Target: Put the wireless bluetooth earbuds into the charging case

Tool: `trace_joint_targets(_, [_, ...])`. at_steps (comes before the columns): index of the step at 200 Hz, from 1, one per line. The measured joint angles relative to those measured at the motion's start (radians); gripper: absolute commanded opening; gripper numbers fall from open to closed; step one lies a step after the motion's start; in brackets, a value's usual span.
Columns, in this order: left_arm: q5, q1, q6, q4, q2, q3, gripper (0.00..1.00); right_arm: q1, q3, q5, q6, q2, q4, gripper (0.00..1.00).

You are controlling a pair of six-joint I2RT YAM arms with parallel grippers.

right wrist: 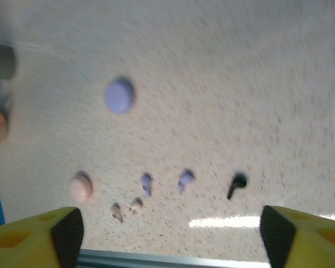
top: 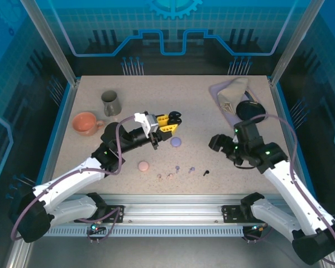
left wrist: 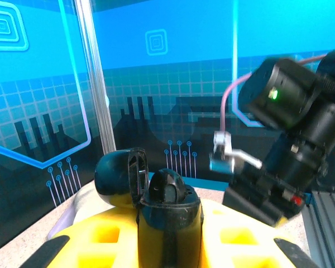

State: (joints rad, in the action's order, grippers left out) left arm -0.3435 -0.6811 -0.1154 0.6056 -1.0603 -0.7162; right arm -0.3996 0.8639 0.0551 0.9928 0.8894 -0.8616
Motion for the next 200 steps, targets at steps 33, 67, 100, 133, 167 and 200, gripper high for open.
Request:
trace_joint_targets(33, [0.0, -0.001, -0.023, -0.019, 0.028, 0.013, 0.0, -0.081, -0.072, 0.019, 0.143, 0.117, 0.002, 0.7])
trace_joint_targets(67, [0.0, -0.001, -0.034, -0.025, 0.05, 0.028, 0.0, -0.154, -0.05, -0.005, 0.166, 0.26, 0.002, 0.6])
trace_joint_targets(100, [0.0, -0.001, -0.045, -0.026, 0.063, 0.035, 0.0, -0.167, -0.05, -0.011, 0.163, 0.364, 0.025, 0.53])
trace_joint_targets(133, [0.0, -0.001, -0.045, -0.026, 0.076, 0.035, 0.0, -0.171, -0.05, -0.011, 0.134, 0.455, 0.046, 0.49])
trace_joint_targets(167, [0.0, -0.001, -0.045, -0.026, 0.078, 0.035, 0.0, -0.171, -0.05, -0.012, 0.109, 0.51, 0.071, 0.44])
trace_joint_targets(200, [0.0, -0.001, -0.045, -0.026, 0.078, 0.035, 0.0, -0.171, -0.05, -0.014, 0.088, 0.546, 0.078, 0.43])
